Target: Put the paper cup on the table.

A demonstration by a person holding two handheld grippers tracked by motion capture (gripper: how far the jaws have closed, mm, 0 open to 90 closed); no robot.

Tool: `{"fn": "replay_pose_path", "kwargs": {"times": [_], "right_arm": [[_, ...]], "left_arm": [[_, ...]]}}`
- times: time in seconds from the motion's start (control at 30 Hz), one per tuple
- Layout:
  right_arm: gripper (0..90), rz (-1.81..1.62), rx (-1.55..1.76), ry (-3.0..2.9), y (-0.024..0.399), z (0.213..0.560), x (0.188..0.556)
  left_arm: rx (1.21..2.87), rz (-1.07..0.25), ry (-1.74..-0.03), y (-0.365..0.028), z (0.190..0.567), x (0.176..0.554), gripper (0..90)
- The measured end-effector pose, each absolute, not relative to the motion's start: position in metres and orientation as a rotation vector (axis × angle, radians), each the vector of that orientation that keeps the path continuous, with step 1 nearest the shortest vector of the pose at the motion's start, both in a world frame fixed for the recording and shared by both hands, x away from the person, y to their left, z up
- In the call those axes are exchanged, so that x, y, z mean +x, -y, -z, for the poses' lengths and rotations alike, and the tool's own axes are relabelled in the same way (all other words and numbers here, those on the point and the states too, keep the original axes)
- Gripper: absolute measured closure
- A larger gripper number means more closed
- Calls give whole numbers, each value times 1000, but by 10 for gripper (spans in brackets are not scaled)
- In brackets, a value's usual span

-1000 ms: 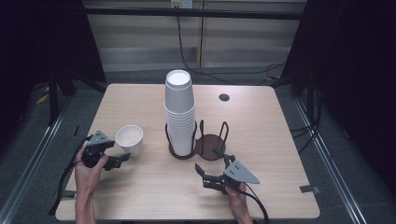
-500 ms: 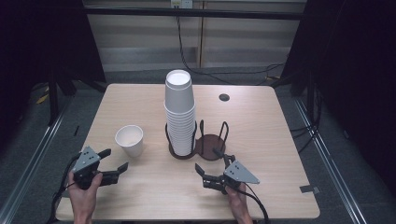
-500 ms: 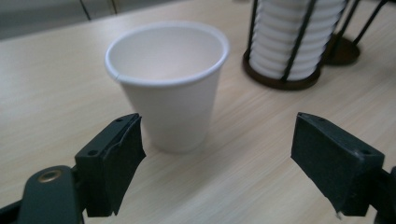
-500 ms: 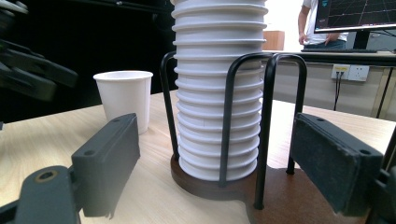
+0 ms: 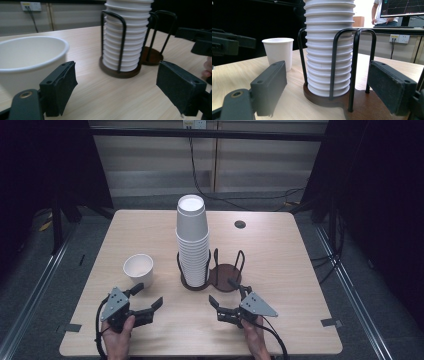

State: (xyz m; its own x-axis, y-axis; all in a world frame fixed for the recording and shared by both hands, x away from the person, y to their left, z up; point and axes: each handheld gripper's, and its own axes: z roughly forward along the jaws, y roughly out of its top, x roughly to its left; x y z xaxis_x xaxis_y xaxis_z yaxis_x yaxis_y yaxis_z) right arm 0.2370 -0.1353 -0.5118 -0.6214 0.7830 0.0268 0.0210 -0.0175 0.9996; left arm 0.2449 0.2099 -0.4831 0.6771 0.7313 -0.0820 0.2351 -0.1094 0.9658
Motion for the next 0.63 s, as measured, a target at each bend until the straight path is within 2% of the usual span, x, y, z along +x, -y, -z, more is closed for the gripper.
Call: {"fn": "replay_pose_path", "kwargs": {"times": [0.1, 0.3, 0.63], "right_arm": [[153, -1697, 842, -1684, 135, 512, 237], [153, -1698, 842, -1683, 135, 512, 237], [134, -1609, 875, -1756, 133, 509, 238]], "left_arm": [[1695, -537, -783, -196, 490, 248, 157], [1626, -520, -799, -183, 504, 247, 156], [1519, -628, -717, -178, 508, 231, 155]]}}
